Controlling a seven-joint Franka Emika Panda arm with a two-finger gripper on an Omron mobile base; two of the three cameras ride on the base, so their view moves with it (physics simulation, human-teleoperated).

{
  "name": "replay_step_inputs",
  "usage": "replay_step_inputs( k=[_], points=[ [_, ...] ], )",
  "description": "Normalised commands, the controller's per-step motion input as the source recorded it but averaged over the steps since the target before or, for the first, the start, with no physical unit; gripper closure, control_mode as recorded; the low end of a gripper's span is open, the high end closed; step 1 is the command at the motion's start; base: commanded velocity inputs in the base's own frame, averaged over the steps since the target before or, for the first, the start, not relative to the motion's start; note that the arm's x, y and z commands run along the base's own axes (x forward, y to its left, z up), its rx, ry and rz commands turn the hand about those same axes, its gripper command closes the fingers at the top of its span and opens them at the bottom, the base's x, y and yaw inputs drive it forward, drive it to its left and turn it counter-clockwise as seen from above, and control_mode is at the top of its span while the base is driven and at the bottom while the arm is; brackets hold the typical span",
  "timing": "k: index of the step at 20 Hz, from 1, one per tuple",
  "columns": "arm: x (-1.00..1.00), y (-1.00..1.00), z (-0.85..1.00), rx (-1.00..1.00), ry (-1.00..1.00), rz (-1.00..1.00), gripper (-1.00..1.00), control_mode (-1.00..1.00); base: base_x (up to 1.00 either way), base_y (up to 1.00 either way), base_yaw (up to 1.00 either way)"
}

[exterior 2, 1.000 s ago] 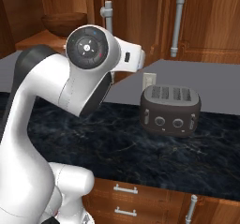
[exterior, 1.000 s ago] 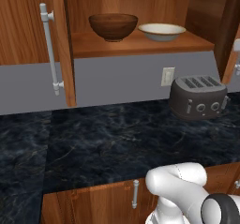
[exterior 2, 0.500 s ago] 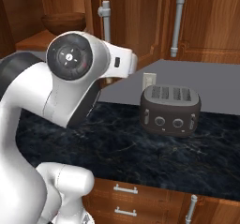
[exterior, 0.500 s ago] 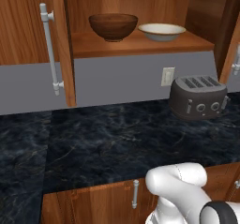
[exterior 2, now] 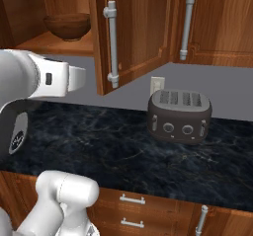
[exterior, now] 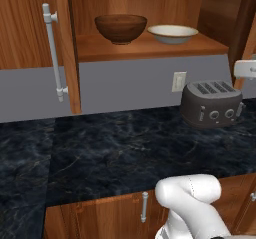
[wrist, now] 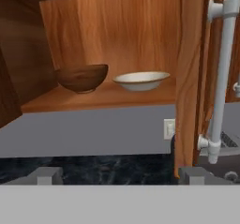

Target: Move the bowls from the cabinet to the plates on the dining table.

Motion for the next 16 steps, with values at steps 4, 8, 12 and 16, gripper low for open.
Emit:
replay_step_inputs(
  k=[4, 8, 12, 16],
  points=[
    [-0.35, 0.68, 0.23, -0.02, 0.06, 0.00, -1.00, -1.00, 0.00, 0.00, 0.00],
    [0.11, 0.24, 0.04, -0.02, 0.23, 0.00, -1.00, -1.00, 0.00, 0.00, 0.00],
    [0.63, 0.00, 0.00, -0.06, 0.33, 0.00, -1.00, -1.00, 0.00, 0.00, 0.00],
    [0.46, 0.00, 0.04, -0.14, 0.18, 0.00, -1.00, -1.00, 0.00, 0.00, 0.00]
  ],
)
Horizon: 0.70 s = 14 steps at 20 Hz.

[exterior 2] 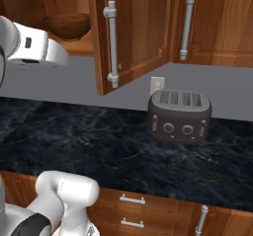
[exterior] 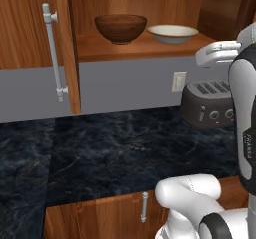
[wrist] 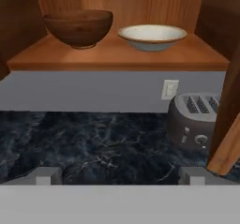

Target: Move the bowls from the cabinet to the plates on the dining table.

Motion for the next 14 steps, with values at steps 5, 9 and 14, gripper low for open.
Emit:
replay_step_inputs(
  k=[5, 9, 14],
  points=[
    [0.41, 0.00, -0.07, -0.27, 0.08, 0.00, -1.00, -1.00, 0.00, 0.00, 0.00],
    [0.45, 0.00, -0.15, -0.32, 0.06, 0.00, -1.00, -1.00, 0.00, 0.00, 0.00],
    [0.32, 0.00, -0.37, -0.36, 0.00, 0.00, -1.00, -1.00, 0.00, 0.00, 0.00]
  ],
)
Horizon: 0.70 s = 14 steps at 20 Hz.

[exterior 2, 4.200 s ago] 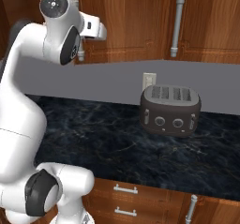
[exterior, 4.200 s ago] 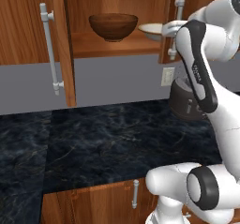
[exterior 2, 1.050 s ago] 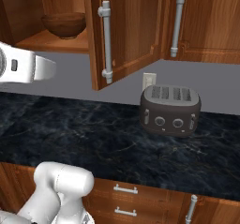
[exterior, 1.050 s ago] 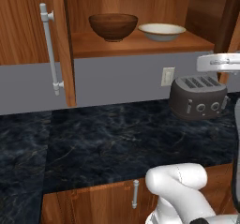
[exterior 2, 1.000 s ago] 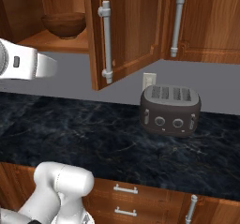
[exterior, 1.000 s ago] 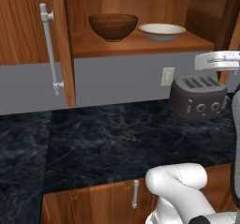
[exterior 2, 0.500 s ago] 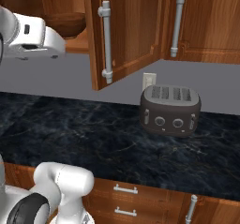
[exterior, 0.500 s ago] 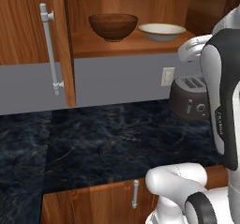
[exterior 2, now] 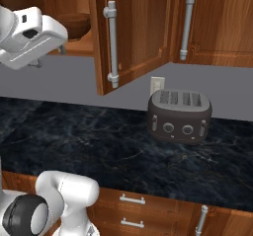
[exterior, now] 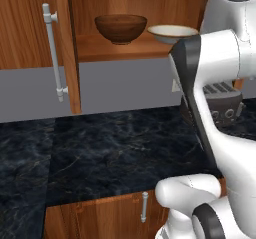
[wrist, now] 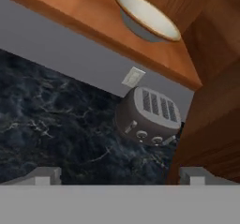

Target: Move the bowls from the cabinet to the plates on the dining table.

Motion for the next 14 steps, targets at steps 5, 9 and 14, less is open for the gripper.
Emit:
replay_step_inputs(
  k=[5, 9, 14],
  points=[
    [0.10, 0.00, -0.19, -0.31, -0.05, 0.00, -1.00, -1.00, 0.00, 0.00, 0.00],
    [0.00, 0.00, 0.02, -0.19, -0.17, 0.00, -1.00, -1.00, 0.00, 0.00, 0.00],
    [0.00, -0.12, 0.01, -0.22, -0.02, 0.00, -1.00, -1.00, 0.00, 0.00, 0.00]
  ],
)
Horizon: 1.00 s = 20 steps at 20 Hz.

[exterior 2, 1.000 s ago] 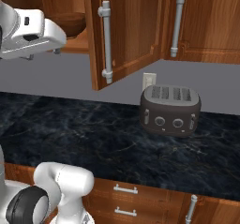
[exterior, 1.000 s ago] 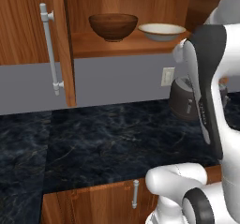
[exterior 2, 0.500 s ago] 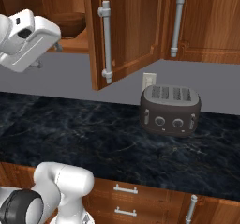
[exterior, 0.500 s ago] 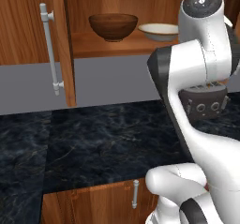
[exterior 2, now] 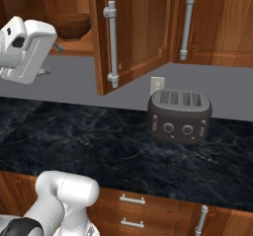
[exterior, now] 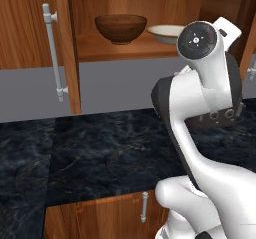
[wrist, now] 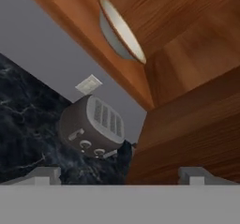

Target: Move the bowls from the cabinet to the plates on the dining table.

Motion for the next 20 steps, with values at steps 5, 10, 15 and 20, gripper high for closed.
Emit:
replay_step_inputs(
  k=[5, 10, 15, 20],
  points=[
    [0.00, -0.17, 0.11, -0.15, 0.04, 0.00, -1.00, -1.00, 0.00, 0.00, 0.00],
    [0.00, -0.06, 0.47, -0.10, 0.08, 0.00, -1.00, -1.00, 0.00, 0.00, 0.00],
    [0.02, -0.33, 0.24, -0.03, 0.12, -0.04, -1.00, -1.00, 0.00, 0.00, 0.00],
    [0.04, -0.36, 0.00, -0.06, 0.07, -0.06, -1.00, -1.00, 0.00, 0.00, 0.00]
  ],
)
